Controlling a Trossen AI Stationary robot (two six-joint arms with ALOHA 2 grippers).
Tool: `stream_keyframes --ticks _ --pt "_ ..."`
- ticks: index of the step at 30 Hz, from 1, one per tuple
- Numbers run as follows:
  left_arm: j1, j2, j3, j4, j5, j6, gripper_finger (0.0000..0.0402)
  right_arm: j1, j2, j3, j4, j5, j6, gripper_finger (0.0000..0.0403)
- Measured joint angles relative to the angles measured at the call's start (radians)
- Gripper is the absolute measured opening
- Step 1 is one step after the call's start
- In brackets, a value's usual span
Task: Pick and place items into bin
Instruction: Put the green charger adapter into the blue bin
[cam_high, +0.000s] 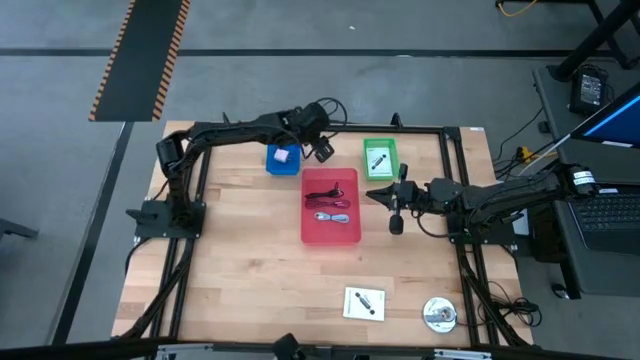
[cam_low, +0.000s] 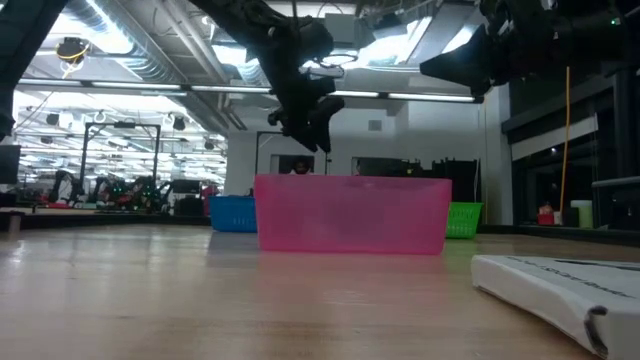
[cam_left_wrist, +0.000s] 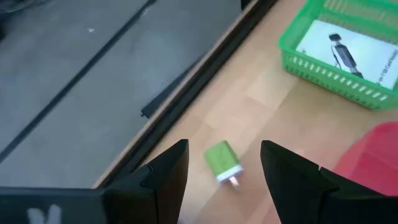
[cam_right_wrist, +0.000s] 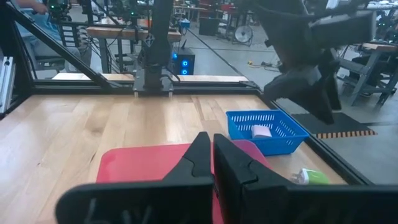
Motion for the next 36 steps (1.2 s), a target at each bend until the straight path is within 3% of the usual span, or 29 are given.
stream_keyframes --ticks 9,16,36 --pt "0.011 0.105 0.080 -0.105 0.039 -0.059 0.0196 0.000 0.000 0.000 -0.002 0.000 -0.006 0.0000" --pt "0.052 0.175 0.191 -0.191 0.156 -0.146 0.0196 0.000 0.000 0.000 -0.010 0.000 -0.005 0.0000" --pt "0.063 0.259 0.197 -0.213 0.199 -0.177 0.0196 0.000 0.000 0.000 -0.051 0.000 -0.002 0.0000"
